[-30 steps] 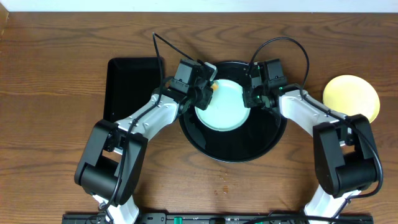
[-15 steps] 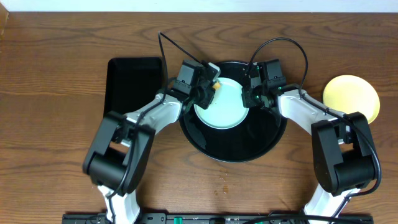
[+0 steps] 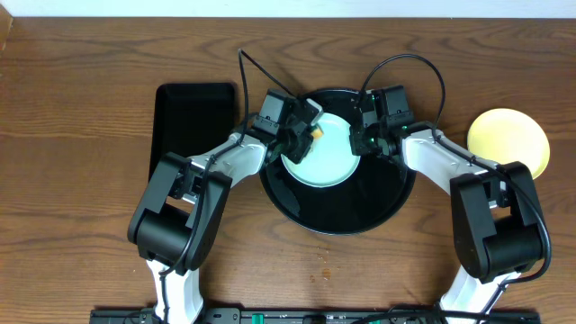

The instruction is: Clean dirty plates on tray and stack at the side

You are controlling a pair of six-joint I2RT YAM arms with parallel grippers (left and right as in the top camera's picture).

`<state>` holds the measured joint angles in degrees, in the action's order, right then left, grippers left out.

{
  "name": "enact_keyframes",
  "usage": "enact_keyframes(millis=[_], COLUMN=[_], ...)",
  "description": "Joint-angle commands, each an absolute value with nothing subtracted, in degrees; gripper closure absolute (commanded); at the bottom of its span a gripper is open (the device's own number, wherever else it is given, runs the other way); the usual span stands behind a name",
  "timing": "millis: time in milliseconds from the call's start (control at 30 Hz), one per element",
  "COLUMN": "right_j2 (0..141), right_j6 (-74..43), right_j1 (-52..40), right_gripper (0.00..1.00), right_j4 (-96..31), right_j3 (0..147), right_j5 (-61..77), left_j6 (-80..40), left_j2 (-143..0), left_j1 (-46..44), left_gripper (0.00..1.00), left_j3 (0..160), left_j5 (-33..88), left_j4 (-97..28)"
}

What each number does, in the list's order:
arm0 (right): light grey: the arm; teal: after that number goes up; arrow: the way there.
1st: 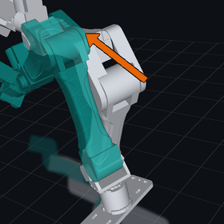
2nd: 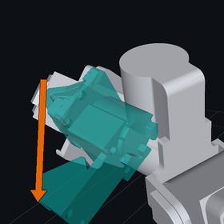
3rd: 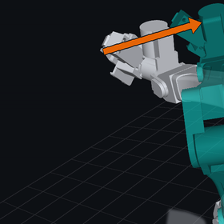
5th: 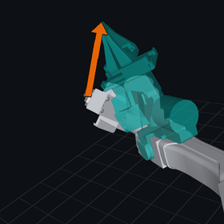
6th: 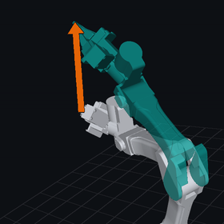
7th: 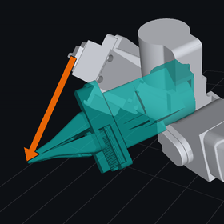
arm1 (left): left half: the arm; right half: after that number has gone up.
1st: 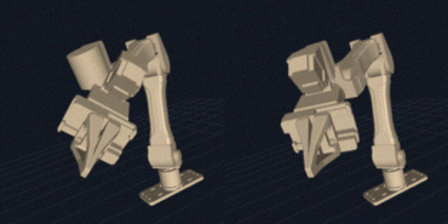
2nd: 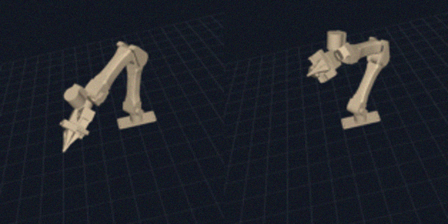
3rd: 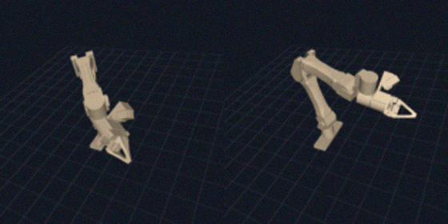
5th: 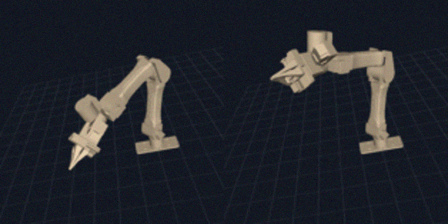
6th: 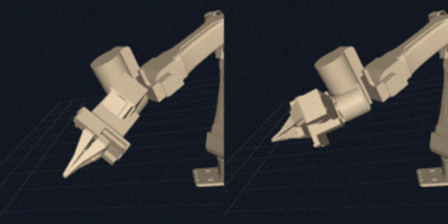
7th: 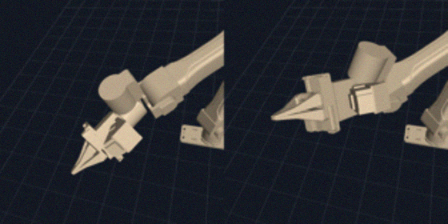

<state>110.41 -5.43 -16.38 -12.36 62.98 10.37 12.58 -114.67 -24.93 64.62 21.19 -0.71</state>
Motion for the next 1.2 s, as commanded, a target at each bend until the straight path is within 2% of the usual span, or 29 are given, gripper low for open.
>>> enact_keyframes(millis=[0, 600, 900, 1167], right_j2=[112.95, 112.95, 112.95, 112.95], right_j6=[-5.52, -5.74, -5.74, -5.74], right_j1=[-16.53, -16.53, -16.53, -16.53], right_gripper=[0.99, 0.99, 0.99, 0.99], right_j4=[-13.04, -13.02, -13.02, -13.02], right_j3=[62.81, 62.81, 62.81, 62.81], right_j5=[9.10, 9.13, 9.10, 9.10], left_j6=[15.27, 16.93, 16.91, 16.91], left_j2=[-116.29, -116.36, -116.22, -116.49], left_j1=[-25.41, -27.57, -27.68, -27.73], left_gripper=[0.93, 0.92, 0.92, 0.92], left_j3=[63.33, 63.33, 63.92, 64.03], left_j5=[28.16, 35.05, 44.69, 40.07], left_j4=[-4.45, -9.80, -11.09, -7.33])
